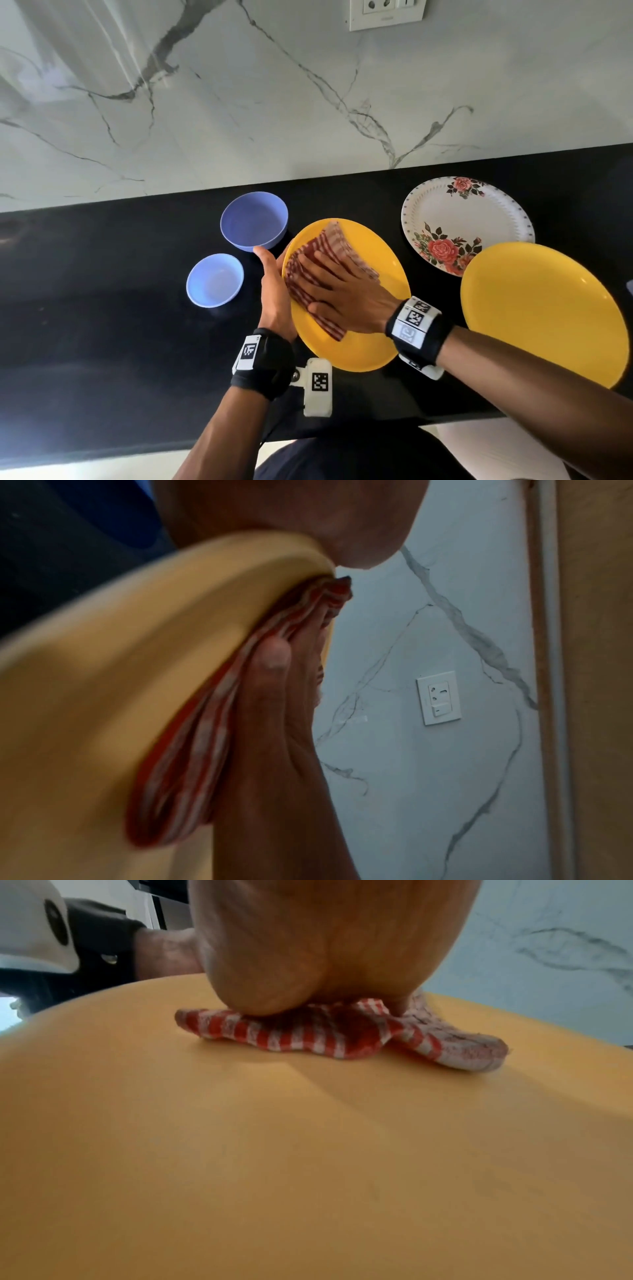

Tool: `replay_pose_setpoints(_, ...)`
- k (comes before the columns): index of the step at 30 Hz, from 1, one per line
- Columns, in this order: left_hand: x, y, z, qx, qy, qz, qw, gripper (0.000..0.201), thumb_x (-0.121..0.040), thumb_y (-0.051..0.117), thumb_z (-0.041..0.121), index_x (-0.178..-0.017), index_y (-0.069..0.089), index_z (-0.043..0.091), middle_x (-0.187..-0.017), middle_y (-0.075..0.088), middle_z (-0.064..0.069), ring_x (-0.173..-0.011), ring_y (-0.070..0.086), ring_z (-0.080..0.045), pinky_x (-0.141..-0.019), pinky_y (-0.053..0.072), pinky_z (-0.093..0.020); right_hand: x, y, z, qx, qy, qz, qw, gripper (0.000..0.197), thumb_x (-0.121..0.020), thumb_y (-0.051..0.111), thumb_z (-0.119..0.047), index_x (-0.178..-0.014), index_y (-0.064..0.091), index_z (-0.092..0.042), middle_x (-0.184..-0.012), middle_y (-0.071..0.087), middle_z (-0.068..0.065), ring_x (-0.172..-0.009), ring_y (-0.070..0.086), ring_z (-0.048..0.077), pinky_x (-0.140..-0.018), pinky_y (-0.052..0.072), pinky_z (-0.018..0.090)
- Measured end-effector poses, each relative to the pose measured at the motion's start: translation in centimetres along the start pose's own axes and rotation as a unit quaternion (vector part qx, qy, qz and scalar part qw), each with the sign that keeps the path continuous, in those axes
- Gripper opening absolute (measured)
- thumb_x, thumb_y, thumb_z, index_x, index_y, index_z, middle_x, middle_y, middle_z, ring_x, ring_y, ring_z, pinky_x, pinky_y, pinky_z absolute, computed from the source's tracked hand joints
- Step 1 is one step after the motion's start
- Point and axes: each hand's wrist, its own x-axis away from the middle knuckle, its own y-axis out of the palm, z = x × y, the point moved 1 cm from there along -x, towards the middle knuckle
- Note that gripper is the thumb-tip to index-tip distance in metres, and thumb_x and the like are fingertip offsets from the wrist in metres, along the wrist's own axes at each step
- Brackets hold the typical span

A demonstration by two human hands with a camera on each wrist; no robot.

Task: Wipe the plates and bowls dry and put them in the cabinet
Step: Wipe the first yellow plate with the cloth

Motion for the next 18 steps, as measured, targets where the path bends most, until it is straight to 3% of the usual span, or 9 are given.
replay_pose_setpoints(3, -0.3, -0.3, 0.5, 0.0, -0.002, 0.005, 1.0, 0.097, -0.089, 0.024, 0.09, -0.134, 0.068, 0.017, -0.13, 0.07, -0.021, -0.124, 0.066, -0.04, -0.11, 0.047, -0.057, -2.0, -0.6, -0.2, -0.003, 0.024, 0.012, 1.0, 0.064, -0.102, -0.001, -0.059, -0.161, -0.004, -0.032, -0.171, -0.003, 0.002, -0.157, -0.005, 0.027, -0.123, 0.006, 0.06)
replay_pose_setpoints(5, -0.4, -0.3, 0.9, -0.038, 0.004, 0.022, 0.999, 0.094, -0.083, 0.031, 0.096, -0.122, 0.075, 0.022, -0.123, 0.074, -0.019, -0.119, 0.069, -0.04, -0.109, 0.048, -0.061, -2.9, -0.7, 0.6, -0.013, 0.062, 0.011, 0.998, 0.064, -0.103, 0.001, -0.058, -0.161, -0.008, -0.031, -0.171, -0.003, 0.003, -0.157, -0.007, 0.027, -0.123, 0.004, 0.061)
replay_pose_setpoints(6, -0.4, -0.3, 1.0, -0.068, 0.013, 0.038, 0.997, 0.088, -0.084, 0.032, 0.094, -0.111, 0.078, 0.023, -0.112, 0.078, -0.015, -0.11, 0.072, -0.036, -0.104, 0.052, -0.057, -3.2, -0.7, 1.0, -0.02, 0.089, 0.012, 0.996, 0.064, -0.105, 0.004, -0.056, -0.161, -0.006, -0.029, -0.171, -0.001, 0.005, -0.157, -0.006, 0.027, -0.123, 0.007, 0.062)
replay_pose_setpoints(8, 0.2, -0.1, 1.2, -0.102, 0.036, 0.066, 0.992, 0.07, -0.099, 0.037, 0.076, -0.09, 0.077, 0.019, -0.078, 0.076, -0.002, -0.082, 0.073, -0.022, -0.079, 0.06, -0.036, -3.3, -0.4, 1.4, -0.035, 0.134, 0.028, 0.99, 0.064, -0.107, 0.009, -0.052, -0.162, 0.003, -0.022, -0.17, 0.006, 0.01, -0.157, -0.002, 0.028, -0.122, 0.013, 0.063)
replay_pose_setpoints(10, 0.8, 0.3, 1.1, -0.088, 0.046, 0.039, 0.994, 0.054, -0.106, 0.043, 0.057, -0.086, 0.074, 0.018, -0.068, 0.071, 0.002, -0.072, 0.07, -0.015, -0.067, 0.058, -0.028, -3.3, -0.3, 1.0, -0.041, 0.148, 0.039, 0.987, 0.065, -0.107, 0.005, -0.051, -0.162, 0.01, -0.018, -0.169, 0.013, 0.013, -0.157, 0.006, 0.031, -0.123, 0.013, 0.061)
replay_pose_setpoints(12, 1.1, 0.6, 1.0, -0.079, 0.057, 0.03, 0.995, 0.048, -0.107, 0.047, 0.05, -0.097, 0.078, 0.015, -0.089, 0.079, -0.005, -0.091, 0.076, -0.021, -0.084, 0.062, -0.038, -3.2, -0.2, 0.4, -0.022, 0.129, 0.063, 0.989, 0.064, -0.107, 0.006, -0.05, -0.162, 0.012, -0.017, -0.168, 0.017, 0.015, -0.156, 0.013, 0.033, -0.123, 0.012, 0.059)
replay_pose_setpoints(14, 1.2, 0.4, 1.2, -0.065, 0.066, 0.028, 0.995, 0.045, -0.106, 0.05, 0.048, -0.114, 0.078, 0.014, -0.112, 0.079, -0.009, -0.11, 0.075, -0.024, -0.101, 0.058, -0.047, -3.8, -0.5, 0.1, -0.023, 0.104, 0.075, 0.991, 0.063, -0.107, 0.012, -0.051, -0.162, 0.005, -0.02, -0.168, 0.016, 0.014, -0.156, 0.013, 0.033, -0.123, 0.011, 0.06)
replay_pose_setpoints(16, 0.8, 0.1, 0.8, -0.056, 0.069, 0.018, 0.996, 0.039, -0.106, 0.055, 0.041, -0.128, 0.073, 0.015, -0.122, 0.077, -0.009, -0.119, 0.071, -0.027, -0.107, 0.053, -0.053, -4.3, -0.8, 0.8, -0.044, 0.116, 0.072, 0.99, 0.065, -0.105, 0.011, -0.055, -0.162, 0.0, -0.024, -0.169, 0.01, 0.011, -0.157, 0.006, 0.031, -0.123, 0.009, 0.061)
replay_pose_setpoints(18, 0.7, -0.2, 0.4, -0.064, 0.074, 0.017, 0.995, 0.033, -0.108, 0.056, 0.029, -0.137, 0.068, 0.018, -0.125, 0.075, -0.008, -0.122, 0.069, -0.03, -0.108, 0.051, -0.057, -4.5, -0.4, 2.0, -0.075, 0.17, 0.058, 0.981, 0.07, -0.1, -0.002, -0.064, -0.16, -0.01, -0.029, -0.171, -0.002, 0.007, -0.157, -0.005, 0.027, -0.123, 0.006, 0.063)
